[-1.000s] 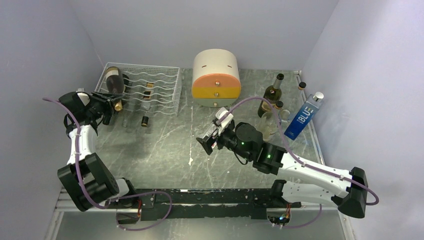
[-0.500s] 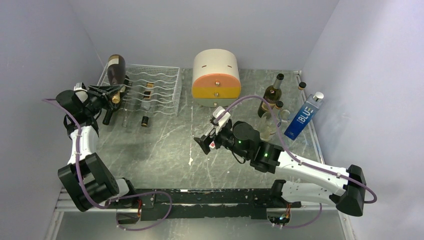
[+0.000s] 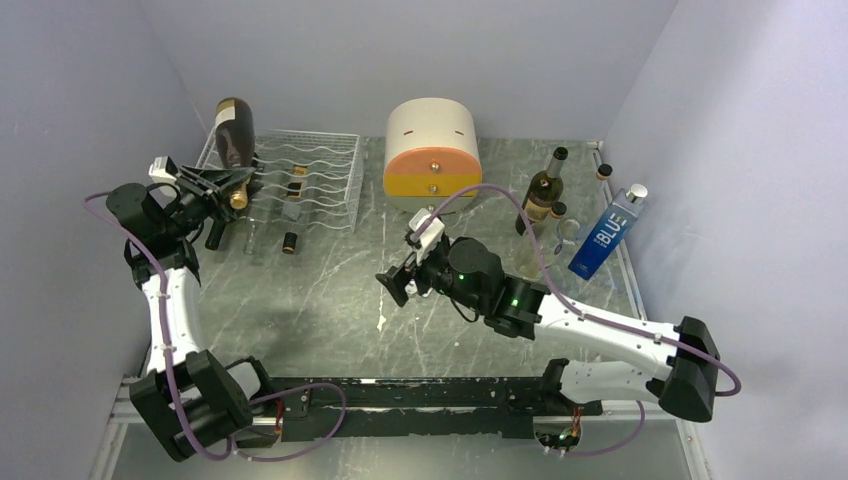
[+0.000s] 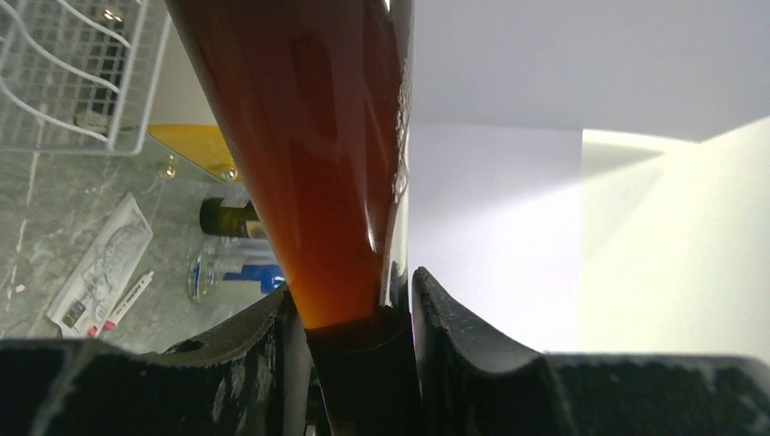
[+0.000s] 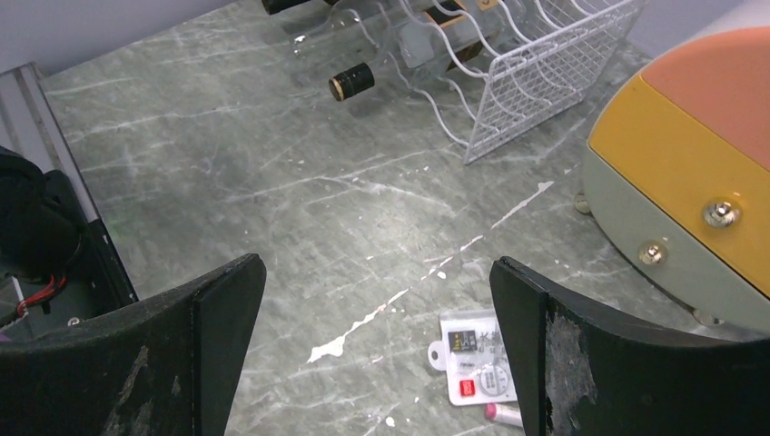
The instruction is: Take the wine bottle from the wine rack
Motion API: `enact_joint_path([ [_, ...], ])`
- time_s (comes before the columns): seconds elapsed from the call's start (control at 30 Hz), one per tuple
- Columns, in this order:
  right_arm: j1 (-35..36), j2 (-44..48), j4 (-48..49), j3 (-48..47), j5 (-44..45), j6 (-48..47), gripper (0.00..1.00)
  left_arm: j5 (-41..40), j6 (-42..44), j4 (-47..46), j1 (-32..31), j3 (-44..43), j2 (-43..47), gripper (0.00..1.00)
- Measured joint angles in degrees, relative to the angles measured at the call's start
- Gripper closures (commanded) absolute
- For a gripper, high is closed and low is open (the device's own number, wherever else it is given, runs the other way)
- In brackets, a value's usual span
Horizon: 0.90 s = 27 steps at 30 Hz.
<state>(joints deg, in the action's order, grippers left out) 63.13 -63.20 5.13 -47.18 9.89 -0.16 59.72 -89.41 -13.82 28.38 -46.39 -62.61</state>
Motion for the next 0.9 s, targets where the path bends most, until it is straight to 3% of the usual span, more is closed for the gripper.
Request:
enact_joint_path([
  [0.27, 0.0, -2.82, 0.28, -2.93, 0.42, 0.15, 0.0, 1.46, 0.39, 1.14, -6.84, 0.09, 3.69, 0.93],
  [0.5, 0.0, -5.25, 0.2, -3.98, 4.59, -0.59, 0.0, 1.53, 6.03, 10.32, -16.28, 0.28, 6.32, 0.93],
  [0.9, 0.0, -7.72, 1.53, -6.6, 7.02, -1.44, 0.0, 2.25, 11.37, 19.5, -26.05, 9.7, 14.03, 0.93],
])
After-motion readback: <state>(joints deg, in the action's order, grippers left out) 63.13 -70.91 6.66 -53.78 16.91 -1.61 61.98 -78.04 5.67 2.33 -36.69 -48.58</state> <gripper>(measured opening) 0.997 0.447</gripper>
